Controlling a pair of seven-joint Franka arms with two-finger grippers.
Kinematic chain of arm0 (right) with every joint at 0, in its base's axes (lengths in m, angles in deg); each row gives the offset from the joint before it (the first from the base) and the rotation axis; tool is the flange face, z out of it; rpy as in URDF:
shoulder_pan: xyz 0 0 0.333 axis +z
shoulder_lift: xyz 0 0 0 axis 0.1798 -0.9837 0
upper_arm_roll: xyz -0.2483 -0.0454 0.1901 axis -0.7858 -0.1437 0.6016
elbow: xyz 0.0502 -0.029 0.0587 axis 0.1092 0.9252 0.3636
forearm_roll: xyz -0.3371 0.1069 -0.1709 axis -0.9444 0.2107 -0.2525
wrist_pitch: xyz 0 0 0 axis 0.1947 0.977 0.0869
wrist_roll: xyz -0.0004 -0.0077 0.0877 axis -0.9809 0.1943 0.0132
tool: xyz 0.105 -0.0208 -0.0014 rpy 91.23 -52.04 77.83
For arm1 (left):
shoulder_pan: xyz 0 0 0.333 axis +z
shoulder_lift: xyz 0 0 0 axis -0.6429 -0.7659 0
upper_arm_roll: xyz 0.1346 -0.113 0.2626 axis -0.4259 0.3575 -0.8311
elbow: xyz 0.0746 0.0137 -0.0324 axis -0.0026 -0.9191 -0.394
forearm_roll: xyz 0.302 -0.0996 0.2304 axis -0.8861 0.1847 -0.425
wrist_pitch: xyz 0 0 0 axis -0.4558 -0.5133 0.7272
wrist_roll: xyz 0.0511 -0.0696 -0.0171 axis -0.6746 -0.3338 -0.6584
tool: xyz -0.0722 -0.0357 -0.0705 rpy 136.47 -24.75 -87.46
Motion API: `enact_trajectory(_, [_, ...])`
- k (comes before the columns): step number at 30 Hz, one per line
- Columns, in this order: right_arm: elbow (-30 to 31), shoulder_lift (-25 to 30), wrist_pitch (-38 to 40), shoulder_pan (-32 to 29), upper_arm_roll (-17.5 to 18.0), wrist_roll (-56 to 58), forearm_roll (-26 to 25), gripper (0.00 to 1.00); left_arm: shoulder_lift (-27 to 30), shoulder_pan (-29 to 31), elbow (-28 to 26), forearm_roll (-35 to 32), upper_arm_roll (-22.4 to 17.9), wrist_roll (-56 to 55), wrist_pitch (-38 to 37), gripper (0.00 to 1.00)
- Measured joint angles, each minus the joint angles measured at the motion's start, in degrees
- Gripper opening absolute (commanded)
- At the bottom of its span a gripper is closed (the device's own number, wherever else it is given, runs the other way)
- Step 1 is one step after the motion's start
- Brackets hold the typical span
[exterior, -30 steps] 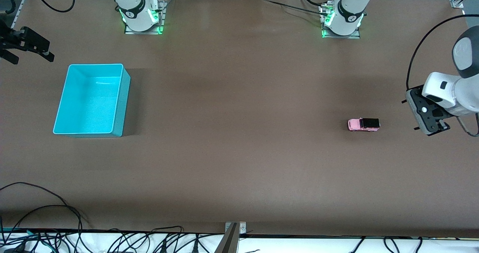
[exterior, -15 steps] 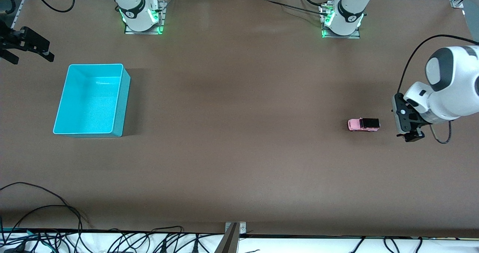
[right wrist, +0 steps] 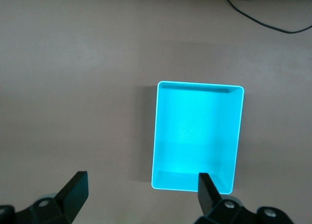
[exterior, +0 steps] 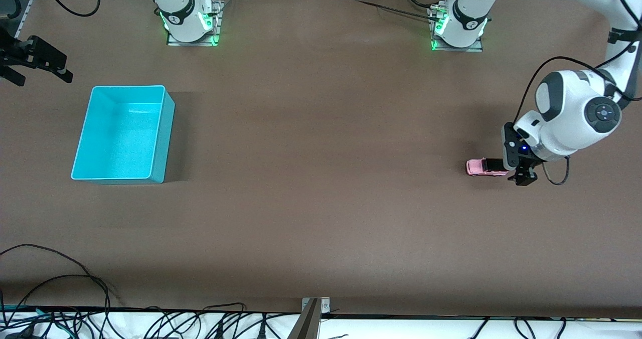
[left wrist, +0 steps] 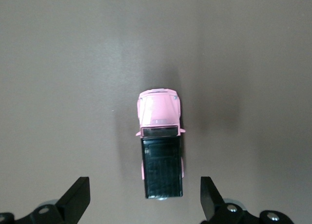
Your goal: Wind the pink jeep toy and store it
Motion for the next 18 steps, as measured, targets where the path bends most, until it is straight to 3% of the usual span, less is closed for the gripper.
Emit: enact_trajectory(18, [0.0,0.0,0.0,0.0,0.01,0.0,0.0,1.0,-6.28,0.61,-1.57,0.0,0.01,0.3,6.54,1.0])
